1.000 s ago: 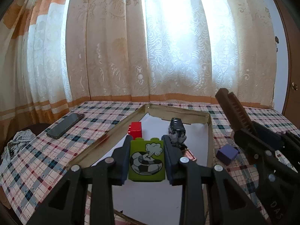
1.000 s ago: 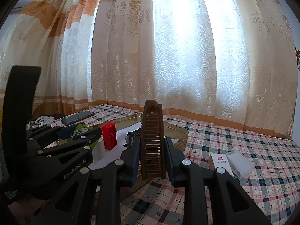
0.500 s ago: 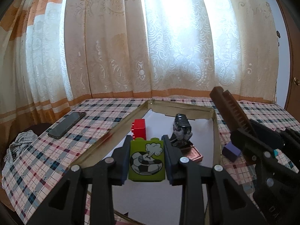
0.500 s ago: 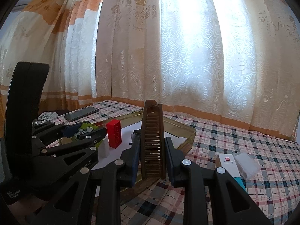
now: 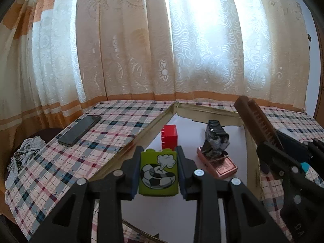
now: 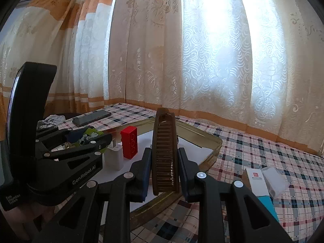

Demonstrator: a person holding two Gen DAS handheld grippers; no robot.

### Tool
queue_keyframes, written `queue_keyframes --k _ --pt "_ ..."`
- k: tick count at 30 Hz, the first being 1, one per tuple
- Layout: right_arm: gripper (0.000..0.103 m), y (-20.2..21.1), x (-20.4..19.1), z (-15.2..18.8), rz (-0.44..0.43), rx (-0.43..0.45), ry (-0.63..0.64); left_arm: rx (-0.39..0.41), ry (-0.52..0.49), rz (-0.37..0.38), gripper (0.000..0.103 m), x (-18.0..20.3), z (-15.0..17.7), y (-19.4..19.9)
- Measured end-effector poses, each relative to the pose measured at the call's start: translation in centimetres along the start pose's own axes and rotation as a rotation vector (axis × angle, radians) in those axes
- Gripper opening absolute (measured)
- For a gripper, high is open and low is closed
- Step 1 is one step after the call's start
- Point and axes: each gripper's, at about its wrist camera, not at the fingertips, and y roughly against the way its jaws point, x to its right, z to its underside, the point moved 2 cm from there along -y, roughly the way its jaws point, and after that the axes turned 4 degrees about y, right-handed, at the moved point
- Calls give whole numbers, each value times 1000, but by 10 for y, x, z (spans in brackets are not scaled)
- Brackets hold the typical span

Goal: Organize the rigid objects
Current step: 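Open the left tool in the tray while the right tool releases the comb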

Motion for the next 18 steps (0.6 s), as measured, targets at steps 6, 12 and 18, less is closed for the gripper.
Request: queue_keyframes --k 6,12,18 --pt "28 -9 -11 -3 -29 -18 26 -25 -23 -10 30 -3 -4 -8" --pt "28 -23 -24 -8 -78 -51 43 -47 -40 -38 30 -9 -11 -20" --pt "28 -37 -30 -9 -129 -99 25 -59 -38 -67 31 -16 -13 -29"
